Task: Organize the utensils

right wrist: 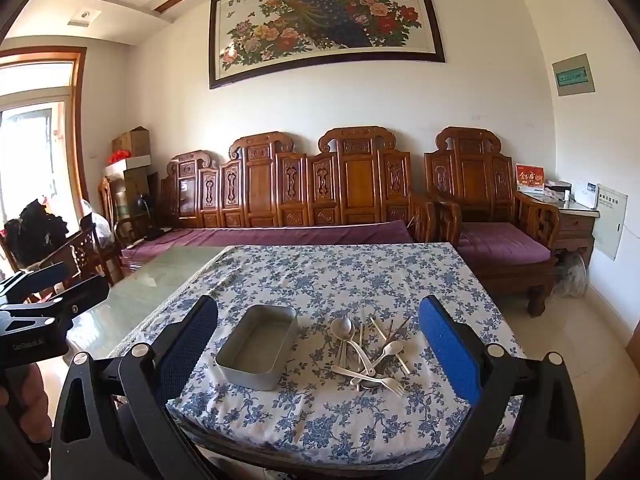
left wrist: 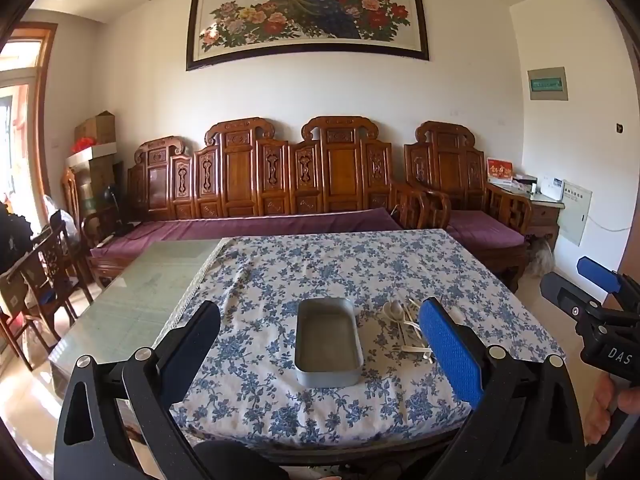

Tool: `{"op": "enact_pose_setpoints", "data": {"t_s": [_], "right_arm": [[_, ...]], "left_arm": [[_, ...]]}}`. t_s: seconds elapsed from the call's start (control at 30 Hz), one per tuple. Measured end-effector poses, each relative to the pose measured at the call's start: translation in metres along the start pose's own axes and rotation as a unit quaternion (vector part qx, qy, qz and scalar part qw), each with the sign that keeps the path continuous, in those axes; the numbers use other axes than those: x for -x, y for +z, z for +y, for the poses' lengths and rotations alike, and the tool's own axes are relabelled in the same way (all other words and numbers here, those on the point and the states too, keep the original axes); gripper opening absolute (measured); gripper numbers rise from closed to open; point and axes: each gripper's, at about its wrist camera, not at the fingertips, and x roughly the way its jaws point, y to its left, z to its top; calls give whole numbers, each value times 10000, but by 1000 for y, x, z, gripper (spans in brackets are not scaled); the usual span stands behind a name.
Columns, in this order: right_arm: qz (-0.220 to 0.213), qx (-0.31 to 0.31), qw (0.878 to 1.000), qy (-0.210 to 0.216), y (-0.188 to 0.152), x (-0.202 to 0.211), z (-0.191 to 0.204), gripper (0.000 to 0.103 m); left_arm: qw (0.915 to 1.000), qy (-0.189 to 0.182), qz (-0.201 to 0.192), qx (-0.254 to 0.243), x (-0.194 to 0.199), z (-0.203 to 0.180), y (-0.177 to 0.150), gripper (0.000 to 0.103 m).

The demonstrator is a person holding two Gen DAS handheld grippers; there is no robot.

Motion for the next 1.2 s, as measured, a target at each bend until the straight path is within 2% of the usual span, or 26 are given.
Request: {"op": "enact_pose_setpoints", "data": {"t_s": [1.2], "right_arm": [[-1,-4,10000,7,-2,-2,1,101]], "left_arm": [[10000,-20,-1,39,2,2,3,97]]}}
